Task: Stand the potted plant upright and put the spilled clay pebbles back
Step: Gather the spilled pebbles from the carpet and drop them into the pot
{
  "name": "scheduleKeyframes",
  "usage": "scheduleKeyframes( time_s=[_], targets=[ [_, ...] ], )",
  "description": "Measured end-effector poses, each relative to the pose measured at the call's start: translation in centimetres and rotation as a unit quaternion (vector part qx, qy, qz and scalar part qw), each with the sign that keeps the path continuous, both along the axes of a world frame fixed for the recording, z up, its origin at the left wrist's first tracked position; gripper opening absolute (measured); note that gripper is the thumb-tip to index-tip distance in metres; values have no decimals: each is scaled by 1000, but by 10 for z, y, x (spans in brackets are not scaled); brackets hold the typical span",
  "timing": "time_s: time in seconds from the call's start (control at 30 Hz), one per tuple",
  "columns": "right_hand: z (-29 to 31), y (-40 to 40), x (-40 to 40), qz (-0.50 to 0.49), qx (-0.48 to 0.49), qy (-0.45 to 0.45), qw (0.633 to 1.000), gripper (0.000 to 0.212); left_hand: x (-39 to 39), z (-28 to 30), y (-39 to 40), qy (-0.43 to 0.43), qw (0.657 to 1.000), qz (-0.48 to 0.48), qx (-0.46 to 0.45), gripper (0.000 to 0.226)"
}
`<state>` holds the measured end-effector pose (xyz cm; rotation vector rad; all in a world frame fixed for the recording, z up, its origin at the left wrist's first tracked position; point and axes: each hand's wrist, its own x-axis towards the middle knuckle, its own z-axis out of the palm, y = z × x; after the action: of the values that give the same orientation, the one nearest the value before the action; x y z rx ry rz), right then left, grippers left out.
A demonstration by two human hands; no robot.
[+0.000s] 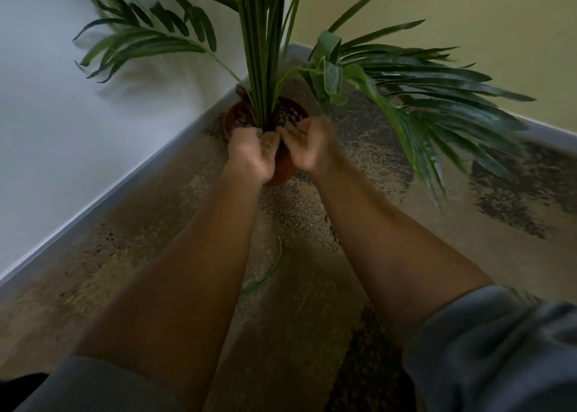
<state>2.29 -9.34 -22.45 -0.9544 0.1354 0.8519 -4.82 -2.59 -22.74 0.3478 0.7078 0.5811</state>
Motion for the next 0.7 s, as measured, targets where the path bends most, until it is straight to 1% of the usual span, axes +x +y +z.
scheduleKeyframes(
  time_s=[0.03, 0.07, 0.1, 0.13, 0.2, 0.23, 0.27, 0.3, 0.37, 0.47, 0.53, 0.57, 0.6, 0.7],
  targets=[
    [-3, -2, 3, -34, 17, 38, 999, 43, 2, -4, -3, 14, 1000, 1, 14, 39],
    [-5, -8, 3, -45, 26, 43, 998, 36, 1, -5, -9, 20, 999, -8, 31, 37],
    [-8, -15, 4, -64, 13, 41, 997, 28, 2, -11, -15, 32, 998, -16, 56, 33],
    [-14, -22, 7, -85, -19, 41, 995, 22, 3, -13, -23, 48, 996, -24, 76, 28],
    [-28, -39, 10, -107, -95, 21, 990, 18, 6, -23, -35, 102, 983, -71, 136, 20],
    [-40, -47, 12, -109, -138, 3, 984, 19, 8, -31, -41, 127, 971, -109, 169, 18],
    [-50, -56, 13, -108, -212, -20, 971, 19, 8, -38, -48, 160, 954, -151, 203, 19],
    [-62, -65, 13, -91, -286, -55, 952, 19, 10, -47, -54, 189, 935, -192, 232, 22],
    [-90, -86, 16, -48, -429, -137, 891, 27, 12, -68, -66, 233, 899, -264, 261, 29],
    [-125, -113, 21, 11, -557, -225, 799, 39, 11, -97, -79, 292, 828, -369, 304, 36],
    [-137, -124, 25, 52, -614, -267, 741, 49, 8, -113, -83, 323, 782, -409, 341, 44],
    [-140, -128, 27, 57, -626, -282, 725, 49, 8, -120, -84, 331, 765, -420, 359, 50],
    [-142, -129, 31, 58, -632, -290, 716, 47, 9, -127, -85, 336, 751, -427, 374, 55],
    [-147, -132, 47, 67, -662, -283, 690, 47, 14, -140, -85, 346, 719, -430, 423, 66]
  ],
)
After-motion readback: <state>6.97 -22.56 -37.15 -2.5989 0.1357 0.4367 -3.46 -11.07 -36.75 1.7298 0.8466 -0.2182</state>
